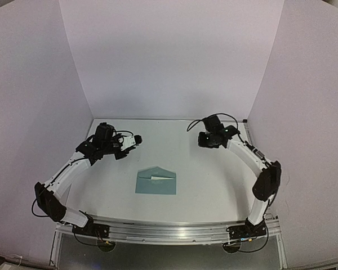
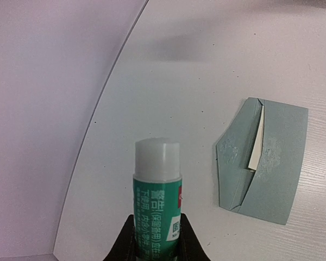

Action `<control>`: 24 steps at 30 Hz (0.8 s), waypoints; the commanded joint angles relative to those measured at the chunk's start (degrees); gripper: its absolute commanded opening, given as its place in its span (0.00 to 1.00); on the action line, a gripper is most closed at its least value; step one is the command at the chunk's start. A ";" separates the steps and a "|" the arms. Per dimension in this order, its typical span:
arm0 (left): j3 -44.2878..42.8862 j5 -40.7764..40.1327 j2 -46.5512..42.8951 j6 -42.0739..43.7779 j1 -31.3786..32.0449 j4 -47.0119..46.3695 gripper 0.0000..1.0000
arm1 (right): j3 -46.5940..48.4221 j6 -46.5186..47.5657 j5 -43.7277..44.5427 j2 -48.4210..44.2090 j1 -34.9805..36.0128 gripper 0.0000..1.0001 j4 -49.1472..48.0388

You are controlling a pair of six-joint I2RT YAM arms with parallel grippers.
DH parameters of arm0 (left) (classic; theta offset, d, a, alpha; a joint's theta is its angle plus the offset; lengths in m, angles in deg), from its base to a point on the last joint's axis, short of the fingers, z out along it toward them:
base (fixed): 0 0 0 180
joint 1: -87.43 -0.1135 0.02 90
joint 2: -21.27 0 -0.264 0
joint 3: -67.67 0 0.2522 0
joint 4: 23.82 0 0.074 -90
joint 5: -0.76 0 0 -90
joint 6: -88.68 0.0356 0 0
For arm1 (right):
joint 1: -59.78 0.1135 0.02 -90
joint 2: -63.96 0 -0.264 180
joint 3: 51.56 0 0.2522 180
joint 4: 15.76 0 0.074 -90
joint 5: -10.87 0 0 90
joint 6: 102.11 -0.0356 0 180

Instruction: Place the letter into the envelope and seal it

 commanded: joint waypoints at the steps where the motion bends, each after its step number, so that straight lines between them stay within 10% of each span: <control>1: -0.15 -0.51 -1.86 -0.45 0.15 -0.40 0.00 | -0.49 2.41 11.68 11.72 -0.27 0.00 9.41; 15: 0.66 -0.98 -2.82 0.13 0.18 -1.75 0.00 | -3.27 0.93 6.45 22.89 -0.23 0.00 -0.04; 24: 0.24 -0.48 -2.14 1.03 0.19 -2.77 0.00 | -4.14 0.77 3.51 23.25 -0.59 0.28 -0.56</control>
